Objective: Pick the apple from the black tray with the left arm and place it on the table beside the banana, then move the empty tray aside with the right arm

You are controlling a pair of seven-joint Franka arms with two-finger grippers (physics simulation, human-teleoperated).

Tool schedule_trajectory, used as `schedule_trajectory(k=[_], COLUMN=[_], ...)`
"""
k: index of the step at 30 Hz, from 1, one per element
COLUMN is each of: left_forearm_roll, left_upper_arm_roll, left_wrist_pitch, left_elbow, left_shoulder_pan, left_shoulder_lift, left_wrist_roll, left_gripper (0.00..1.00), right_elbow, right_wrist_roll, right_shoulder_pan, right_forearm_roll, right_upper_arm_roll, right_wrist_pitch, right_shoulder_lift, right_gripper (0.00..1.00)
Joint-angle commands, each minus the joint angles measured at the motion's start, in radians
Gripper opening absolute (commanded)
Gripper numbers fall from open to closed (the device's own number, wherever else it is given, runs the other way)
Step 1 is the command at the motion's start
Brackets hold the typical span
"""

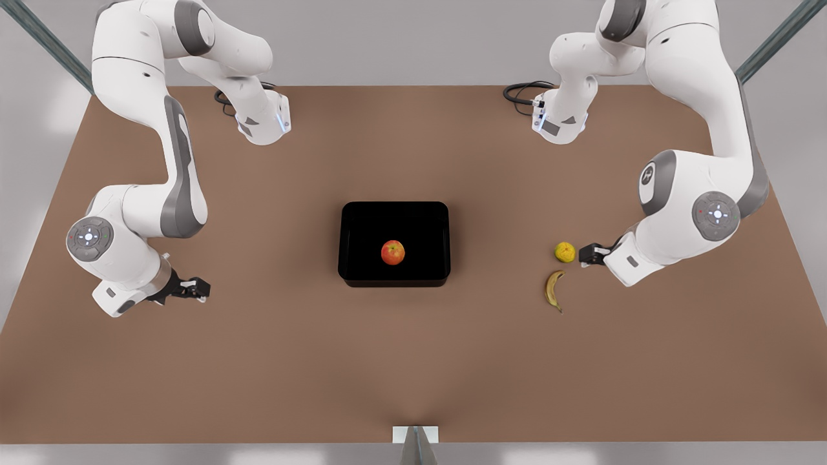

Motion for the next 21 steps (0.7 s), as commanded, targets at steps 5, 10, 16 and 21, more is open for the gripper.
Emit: schedule_trajectory(k=[5, 10, 16, 21], left_forearm_roll=[0.125, 0.087, 0.204, 0.257], left_upper_arm_roll=[-0.008, -0.134, -0.134, -0.131], left_wrist_pitch=[0.046, 0.053, 0.263, 0.38], left_elbow=[-0.002, 0.002, 0.006, 0.118], left_shoulder_pan=[-0.137, -0.277, -0.597, -0.687], left_shoulder_lift=[0.004, 0.002, 0.183, 0.356], left_wrist_roll=[-0.075, -0.391, -1.125, -1.339], left_gripper=[1.0, 1.0, 1.0, 1.0], right_elbow=[0.0, 0.001, 0.001, 0.0], right_wrist_roll=[-0.007, -0.007, -0.006, -0.007], right_shoulder_pan=[0.002, 0.002, 0.002, 0.002], right_forearm_roll=[0.001, 0.0, 0.0, 0.0], right_upper_arm_roll=[0.002, 0.002, 0.002, 0.002], right_wrist_pitch=[0.005, 0.003, 0.003, 0.005], right_shoulder_lift=[-0.001, -0.001, -0.001, -0.001], right_gripper=[1.0, 1.0, 1.0, 1.0])
